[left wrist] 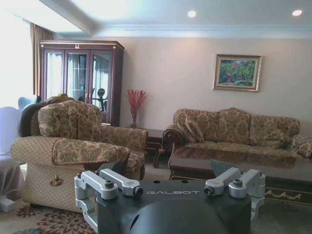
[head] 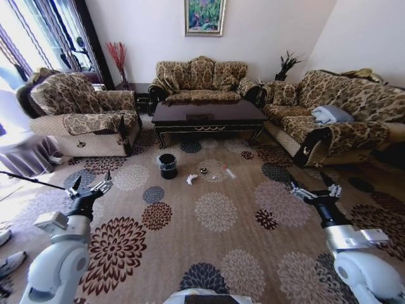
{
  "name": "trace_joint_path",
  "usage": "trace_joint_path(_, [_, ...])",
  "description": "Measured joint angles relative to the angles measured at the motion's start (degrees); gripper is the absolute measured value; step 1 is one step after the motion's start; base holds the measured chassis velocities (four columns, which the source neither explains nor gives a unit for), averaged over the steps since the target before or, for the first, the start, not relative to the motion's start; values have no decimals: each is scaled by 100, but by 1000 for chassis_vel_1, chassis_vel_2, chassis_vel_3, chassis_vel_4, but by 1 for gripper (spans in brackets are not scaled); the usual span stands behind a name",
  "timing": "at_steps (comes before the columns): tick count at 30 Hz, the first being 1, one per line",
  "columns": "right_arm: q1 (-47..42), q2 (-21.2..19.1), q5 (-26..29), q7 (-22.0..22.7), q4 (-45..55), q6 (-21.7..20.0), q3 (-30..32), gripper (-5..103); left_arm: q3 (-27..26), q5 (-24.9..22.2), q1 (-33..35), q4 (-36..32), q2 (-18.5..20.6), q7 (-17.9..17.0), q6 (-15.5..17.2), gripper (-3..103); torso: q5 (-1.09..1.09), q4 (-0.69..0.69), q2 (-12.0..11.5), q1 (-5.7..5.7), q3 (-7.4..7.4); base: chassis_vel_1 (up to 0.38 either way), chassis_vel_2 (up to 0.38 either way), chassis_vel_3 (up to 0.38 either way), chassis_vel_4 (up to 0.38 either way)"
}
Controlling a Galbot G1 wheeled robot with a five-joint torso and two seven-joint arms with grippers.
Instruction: Move to the front of the table and pick up the trash from the floor, then place it into the trash bin.
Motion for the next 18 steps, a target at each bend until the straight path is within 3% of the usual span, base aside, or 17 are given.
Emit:
trace_joint_path(3, [12, -80, 361, -374, -52, 154, 0, 100, 159, -12, 32, 2, 116, 225, -127, 100, -1, 0, 0, 0, 0, 0, 0, 0, 0])
trace_joint_path(6, [68, -122, 356, -583, -143, 263, -89, 100, 361, -64, 102, -1, 333, 409, -198, 100, 0, 0, 0, 0, 0, 0, 0, 0, 0])
trace_joint_path(10, [162, -113, 176, -290, -119, 170, -168, 100, 508, 211, 92, -59, 502, 420, -208, 100, 0, 0, 0, 0, 0, 0, 0, 0, 0])
trace_joint_path(14, [209, -176, 137, 17, -211, 123, -82, 100, 525, 859, 350, -174, 431, 470, -362, 100, 0, 0, 0, 0, 0, 0, 0, 0, 0])
trace_joint_path(16, [214, -228, 195, 47, -279, 145, -45, 100, 514, 917, 533, -287, 364, 424, -442, 100, 0, 1, 0, 0, 0, 0, 0, 0, 0])
trace_joint_path(18, [218, -291, 330, 123, -334, 163, -32, 100, 448, 796, 710, -581, 282, 165, -458, 100, 0, 3, 0, 0, 0, 0, 0, 0, 0])
